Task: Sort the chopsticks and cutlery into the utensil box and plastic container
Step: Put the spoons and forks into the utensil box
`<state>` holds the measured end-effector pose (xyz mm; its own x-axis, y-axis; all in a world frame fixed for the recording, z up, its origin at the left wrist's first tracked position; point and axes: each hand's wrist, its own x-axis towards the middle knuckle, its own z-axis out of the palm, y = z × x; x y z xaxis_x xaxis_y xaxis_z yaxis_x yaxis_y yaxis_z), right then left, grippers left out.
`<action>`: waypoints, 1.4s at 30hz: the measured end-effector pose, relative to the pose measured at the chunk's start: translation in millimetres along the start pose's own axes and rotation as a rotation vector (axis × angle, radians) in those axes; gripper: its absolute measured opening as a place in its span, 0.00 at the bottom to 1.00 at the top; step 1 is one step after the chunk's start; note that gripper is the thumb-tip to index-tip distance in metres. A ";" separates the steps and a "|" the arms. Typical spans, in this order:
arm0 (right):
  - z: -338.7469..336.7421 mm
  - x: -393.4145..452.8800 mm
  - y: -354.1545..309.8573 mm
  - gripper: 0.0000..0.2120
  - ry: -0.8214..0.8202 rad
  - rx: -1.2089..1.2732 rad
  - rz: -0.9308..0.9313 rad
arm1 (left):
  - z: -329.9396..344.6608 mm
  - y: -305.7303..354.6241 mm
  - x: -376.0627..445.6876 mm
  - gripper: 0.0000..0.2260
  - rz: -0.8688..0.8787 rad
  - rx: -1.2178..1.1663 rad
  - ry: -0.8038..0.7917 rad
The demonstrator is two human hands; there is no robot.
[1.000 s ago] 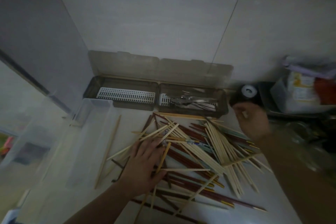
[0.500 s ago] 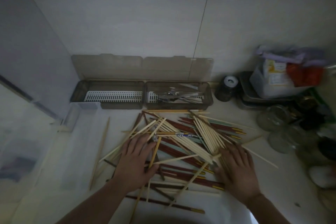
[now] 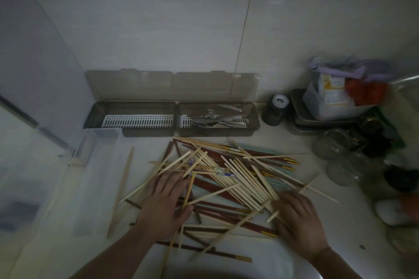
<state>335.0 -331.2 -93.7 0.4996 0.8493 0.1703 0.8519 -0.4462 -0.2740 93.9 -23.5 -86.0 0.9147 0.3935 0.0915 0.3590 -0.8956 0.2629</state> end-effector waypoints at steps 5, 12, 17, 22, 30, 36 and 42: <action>-5.1 8.2 11.3 0.24 -0.010 -0.053 0.223 | 1.8 -2.7 -4.7 0.26 0.014 -0.014 0.051; -12.8 14.8 -22.9 0.33 0.050 0.080 0.035 | -5.2 -0.1 -6.0 0.20 0.014 -0.062 0.144; 0.5 14.6 -78.2 0.29 -0.085 0.129 -0.344 | -17.7 -9.5 -15.1 0.19 0.038 -0.069 0.175; 27.3 16.9 -93.2 0.11 -0.105 0.035 -0.453 | -26.7 -21.9 -28.2 0.23 0.040 0.004 0.060; 32.2 25.1 -84.5 0.10 0.004 0.070 -0.290 | -23.0 -10.5 -33.6 0.30 -0.006 -0.067 -0.099; 25.8 26.4 -101.8 0.10 -0.046 0.044 -0.211 | -34.7 -1.9 -19.7 0.37 -0.029 -0.031 -0.143; 22.4 46.0 -130.0 0.10 0.024 0.037 0.009 | -22.2 10.9 -21.6 0.37 0.168 0.033 -0.227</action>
<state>243.7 -227.8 -71.4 0.5114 0.8380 0.1905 0.8412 -0.4428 -0.3104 74.0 -37.2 -63.7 0.9787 0.1860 -0.0868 0.2014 -0.9520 0.2306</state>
